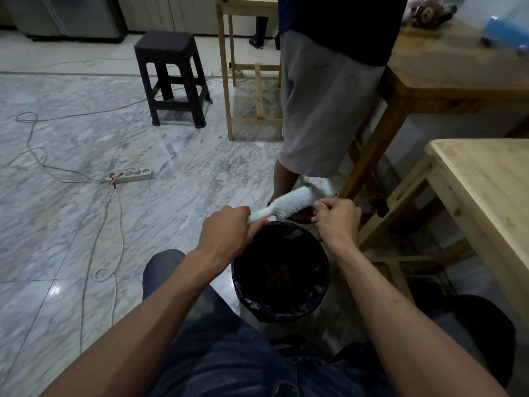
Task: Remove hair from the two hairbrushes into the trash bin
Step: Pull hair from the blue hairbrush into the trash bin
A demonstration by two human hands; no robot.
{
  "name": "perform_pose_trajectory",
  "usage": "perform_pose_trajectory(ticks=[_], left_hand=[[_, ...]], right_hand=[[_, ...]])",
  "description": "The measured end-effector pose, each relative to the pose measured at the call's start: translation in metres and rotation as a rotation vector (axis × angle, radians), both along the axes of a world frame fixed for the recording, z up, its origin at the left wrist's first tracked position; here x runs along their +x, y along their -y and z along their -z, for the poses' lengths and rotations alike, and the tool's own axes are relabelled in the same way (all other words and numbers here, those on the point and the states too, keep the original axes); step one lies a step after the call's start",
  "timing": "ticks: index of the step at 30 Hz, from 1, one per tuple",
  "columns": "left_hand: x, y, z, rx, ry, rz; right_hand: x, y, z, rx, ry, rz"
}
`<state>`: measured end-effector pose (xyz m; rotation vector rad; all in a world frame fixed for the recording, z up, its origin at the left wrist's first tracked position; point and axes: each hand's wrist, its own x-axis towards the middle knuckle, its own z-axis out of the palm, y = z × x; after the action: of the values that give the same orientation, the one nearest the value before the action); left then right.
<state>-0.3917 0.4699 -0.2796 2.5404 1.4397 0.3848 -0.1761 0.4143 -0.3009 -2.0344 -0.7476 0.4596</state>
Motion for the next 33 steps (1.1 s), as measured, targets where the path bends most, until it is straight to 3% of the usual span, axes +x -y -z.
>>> perform_pose_trajectory(ticks=[7, 13, 15, 19, 23, 26, 31, 33], left_hand=[[-0.013, -0.011, -0.011, 0.035, 0.063, -0.086], [-0.006, -0.005, -0.015, -0.067, 0.127, -0.088], [-0.004, -0.004, -0.017, -0.111, 0.125, -0.108], [-0.005, -0.004, -0.023, -0.243, 0.179, -0.115], [-0.002, -0.001, -0.033, -0.515, 0.303, -0.124], [-0.002, -0.004, -0.037, -0.727, 0.442, -0.124], [-0.008, -0.011, -0.044, -0.786, 0.544, -0.184], [-0.01, -0.013, -0.044, -0.811, 0.566, -0.209]], right_hand=[[0.012, 0.012, -0.01, -0.062, -0.177, 0.045], [0.004, 0.016, -0.015, -0.274, -0.039, -0.286], [0.004, 0.011, -0.013, -0.25, -0.136, -0.338], [0.008, 0.008, -0.011, -0.063, -0.549, -0.462], [0.002, 0.006, -0.018, 0.056, -0.704, -0.635], [-0.007, 0.003, -0.021, 0.163, -0.723, -0.574], [-0.004, -0.001, -0.018, 0.306, -0.766, -0.332], [0.002, 0.002, -0.016, 0.224, -0.666, -0.252]])
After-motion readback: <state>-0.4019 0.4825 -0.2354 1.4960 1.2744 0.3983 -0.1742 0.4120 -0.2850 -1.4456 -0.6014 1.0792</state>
